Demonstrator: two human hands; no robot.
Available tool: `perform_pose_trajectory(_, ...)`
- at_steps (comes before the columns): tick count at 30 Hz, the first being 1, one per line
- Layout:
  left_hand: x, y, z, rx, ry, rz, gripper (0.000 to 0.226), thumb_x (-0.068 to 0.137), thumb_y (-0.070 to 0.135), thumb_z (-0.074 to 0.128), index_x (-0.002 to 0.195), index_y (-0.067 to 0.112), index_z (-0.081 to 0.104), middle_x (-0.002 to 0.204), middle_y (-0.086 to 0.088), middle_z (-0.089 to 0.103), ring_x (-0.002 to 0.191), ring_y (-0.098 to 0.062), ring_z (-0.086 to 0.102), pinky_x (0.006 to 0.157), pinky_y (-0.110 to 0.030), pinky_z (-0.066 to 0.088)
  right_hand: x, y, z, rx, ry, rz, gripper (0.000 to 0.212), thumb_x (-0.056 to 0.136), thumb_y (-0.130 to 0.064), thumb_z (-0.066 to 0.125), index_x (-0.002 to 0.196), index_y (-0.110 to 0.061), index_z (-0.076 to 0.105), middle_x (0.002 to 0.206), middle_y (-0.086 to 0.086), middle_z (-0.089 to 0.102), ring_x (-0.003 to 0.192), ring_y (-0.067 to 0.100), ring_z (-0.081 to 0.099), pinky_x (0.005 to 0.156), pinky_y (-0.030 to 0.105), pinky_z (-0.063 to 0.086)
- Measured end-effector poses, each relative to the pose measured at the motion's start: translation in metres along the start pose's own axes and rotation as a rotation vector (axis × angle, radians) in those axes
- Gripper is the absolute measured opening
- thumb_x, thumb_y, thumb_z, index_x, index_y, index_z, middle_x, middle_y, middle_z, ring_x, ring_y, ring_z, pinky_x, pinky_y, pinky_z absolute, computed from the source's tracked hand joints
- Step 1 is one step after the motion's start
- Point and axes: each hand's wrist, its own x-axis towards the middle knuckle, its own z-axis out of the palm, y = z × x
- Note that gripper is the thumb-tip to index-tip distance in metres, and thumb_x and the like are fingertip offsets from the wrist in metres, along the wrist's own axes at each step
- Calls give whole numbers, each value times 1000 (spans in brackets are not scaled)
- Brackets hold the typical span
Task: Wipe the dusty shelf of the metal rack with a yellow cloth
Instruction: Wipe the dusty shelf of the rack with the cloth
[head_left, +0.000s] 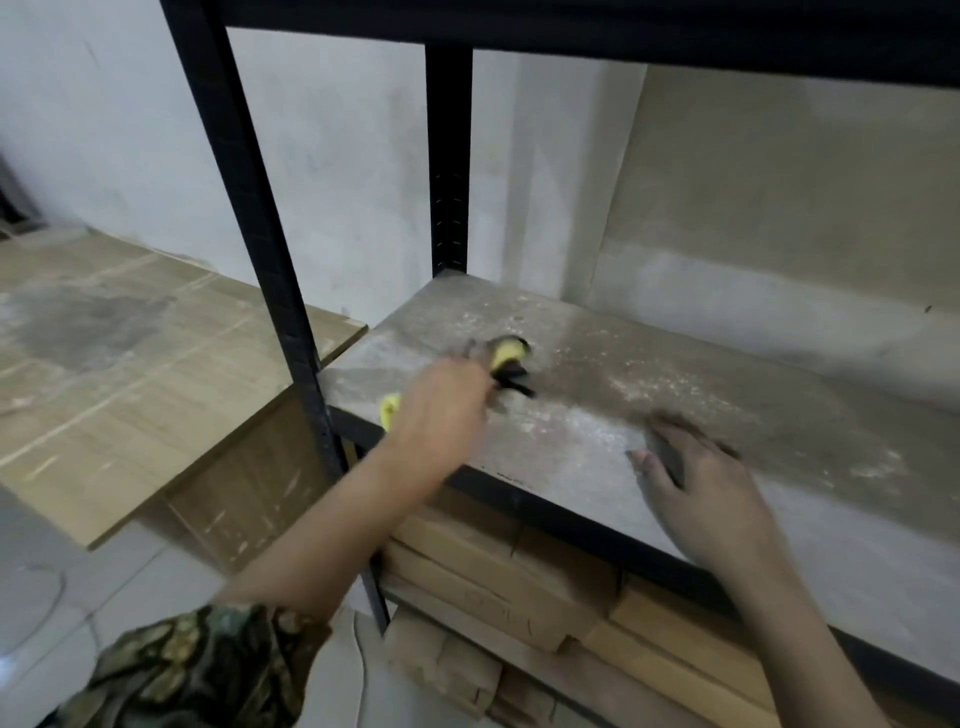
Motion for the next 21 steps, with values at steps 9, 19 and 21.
perform_pose_trajectory(9,21,-76,32,48,102,-164,19,93,11,43,107,0,48,103,-23,57,87,-41,57,62,-42,39,-2,-5,-1,28,26,26,47,94,-42,43,135,-20,45,142,1,47,129,22,42,107,42,36)
perform_pose_trajectory(19,24,-26,4,-233,190,37,24,91,6,46,115,4,48,86,-22,63,71,-36,59,56,-38,40,-4,-7,-5,52,22,34,45,94,-44,42,132,-20,46,137,2,51,125,21,47,105,45,38)
perform_pose_trajectory(21,53,-53,7,-177,264,-106,26,89,1,43,115,2,47,101,-28,60,94,-42,57,67,-43,41,-4,-7,-6,45,11,36,43,95,-43,41,131,-21,47,136,0,51,123,20,47,106,43,36)
